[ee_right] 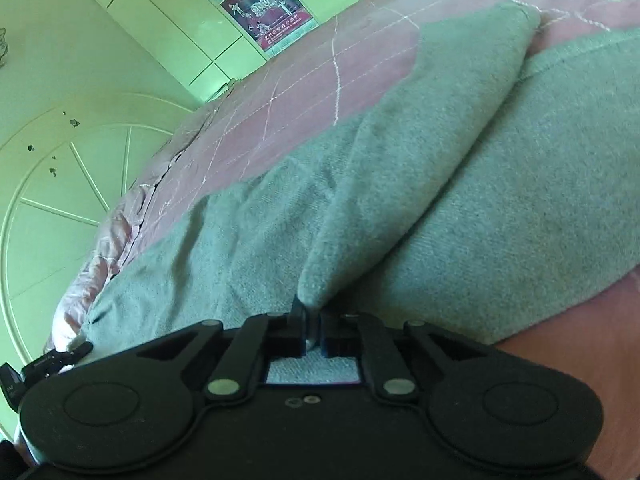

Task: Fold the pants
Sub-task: 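Open both grippers and release the folded legs onto the waistband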

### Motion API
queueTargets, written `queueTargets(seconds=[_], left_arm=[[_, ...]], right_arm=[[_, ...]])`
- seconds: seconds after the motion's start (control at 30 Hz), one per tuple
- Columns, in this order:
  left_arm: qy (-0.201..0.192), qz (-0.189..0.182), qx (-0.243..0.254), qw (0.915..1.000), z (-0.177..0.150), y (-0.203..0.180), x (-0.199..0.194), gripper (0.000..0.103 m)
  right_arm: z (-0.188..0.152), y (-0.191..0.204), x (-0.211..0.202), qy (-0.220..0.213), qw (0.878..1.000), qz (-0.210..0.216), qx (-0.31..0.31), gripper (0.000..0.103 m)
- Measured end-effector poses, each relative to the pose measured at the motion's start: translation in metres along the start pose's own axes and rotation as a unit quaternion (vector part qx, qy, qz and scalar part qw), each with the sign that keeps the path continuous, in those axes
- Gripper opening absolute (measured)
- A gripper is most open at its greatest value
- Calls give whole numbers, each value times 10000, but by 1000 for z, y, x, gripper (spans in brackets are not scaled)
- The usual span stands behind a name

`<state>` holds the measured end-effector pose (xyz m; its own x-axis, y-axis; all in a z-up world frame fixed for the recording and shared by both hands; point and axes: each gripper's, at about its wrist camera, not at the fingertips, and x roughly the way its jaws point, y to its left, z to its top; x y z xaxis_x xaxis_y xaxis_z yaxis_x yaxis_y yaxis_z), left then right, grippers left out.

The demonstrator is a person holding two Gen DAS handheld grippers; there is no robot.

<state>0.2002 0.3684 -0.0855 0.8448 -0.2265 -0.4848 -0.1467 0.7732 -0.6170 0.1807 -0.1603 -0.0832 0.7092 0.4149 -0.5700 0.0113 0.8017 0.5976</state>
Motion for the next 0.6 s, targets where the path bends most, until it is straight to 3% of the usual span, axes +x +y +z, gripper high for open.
queueTargets(seconds=[0.17, 0.23, 0.3, 0.33, 0.37, 0.43, 0.6], left_arm=[[18, -21, -37, 10000, 2, 0, -1, 27], [-1, 58, -34, 10000, 2, -5, -6, 33], [-232, 306, 202, 9991, 1, -19, -20, 56], [-396, 607, 469, 9963, -1, -32, -30, 92], [-610, 1109, 788, 9888, -6, -46, -40, 103], [-726, 1569, 1476, 9738, -18, -73, -51, 103], [-515, 1619, 2281, 9587, -66, -140, -51, 103]], right_arm=[[3, 1, 3, 87, 9999, 87, 8, 0], [4, -2, -4, 45, 9998, 158, 91, 8], [4, -5, -20, -181, 9998, 51, 35, 21], [4, -6, -27, -281, 9996, -9, -11, 24], [4, -7, -33, -383, 9992, -43, -48, 28], [4, -9, -45, -572, 9982, -137, -123, 29], [10, -6, -61, -873, 9943, -479, -371, 29]])
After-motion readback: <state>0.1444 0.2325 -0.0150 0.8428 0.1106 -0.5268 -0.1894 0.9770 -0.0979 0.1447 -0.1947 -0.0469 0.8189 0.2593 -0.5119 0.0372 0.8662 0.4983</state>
